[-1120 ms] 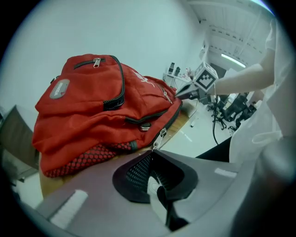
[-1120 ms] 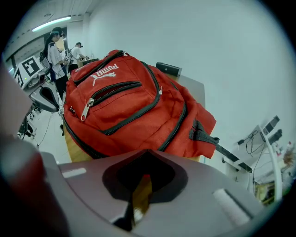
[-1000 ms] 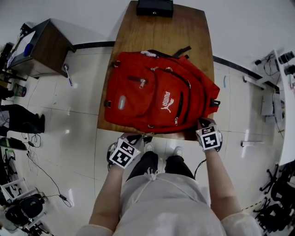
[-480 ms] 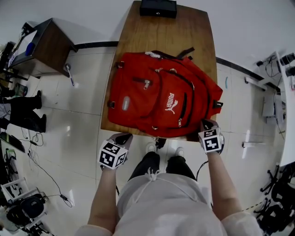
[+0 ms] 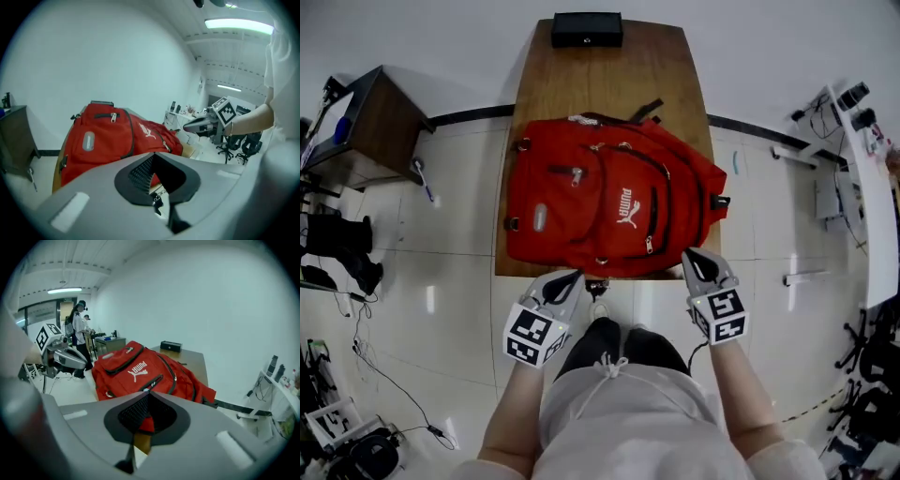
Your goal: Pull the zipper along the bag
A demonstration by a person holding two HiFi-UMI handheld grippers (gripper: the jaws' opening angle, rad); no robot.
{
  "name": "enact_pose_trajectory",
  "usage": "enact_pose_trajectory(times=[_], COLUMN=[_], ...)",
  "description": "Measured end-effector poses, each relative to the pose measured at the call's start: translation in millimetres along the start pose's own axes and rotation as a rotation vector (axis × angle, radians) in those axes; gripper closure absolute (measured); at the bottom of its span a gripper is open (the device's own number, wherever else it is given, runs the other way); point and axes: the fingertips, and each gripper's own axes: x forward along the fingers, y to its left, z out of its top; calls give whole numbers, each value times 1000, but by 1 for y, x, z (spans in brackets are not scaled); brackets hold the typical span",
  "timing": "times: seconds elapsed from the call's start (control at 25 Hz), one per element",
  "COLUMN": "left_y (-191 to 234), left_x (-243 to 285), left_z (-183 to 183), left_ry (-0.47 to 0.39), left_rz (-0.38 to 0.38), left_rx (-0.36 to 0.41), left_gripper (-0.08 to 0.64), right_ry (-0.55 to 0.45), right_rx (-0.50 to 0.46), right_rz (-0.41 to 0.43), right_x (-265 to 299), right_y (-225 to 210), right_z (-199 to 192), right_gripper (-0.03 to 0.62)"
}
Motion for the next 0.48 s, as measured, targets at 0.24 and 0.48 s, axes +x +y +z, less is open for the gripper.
enact_pose_trajectory(times=[0.24,0.48], left_y=[-39,-97], left_x=[-32,-81], left_z=[27,24], left_ry=[-150,-222], left_rz=[4,6], left_rx=[31,68], left_gripper=[552,552], right_ry=[-263,-358], right_rx=[1,-103], right_rz=[120,150], right_x=[-69,-137], right_y=[50,85], right_z=[31,22], right_gripper=[586,586])
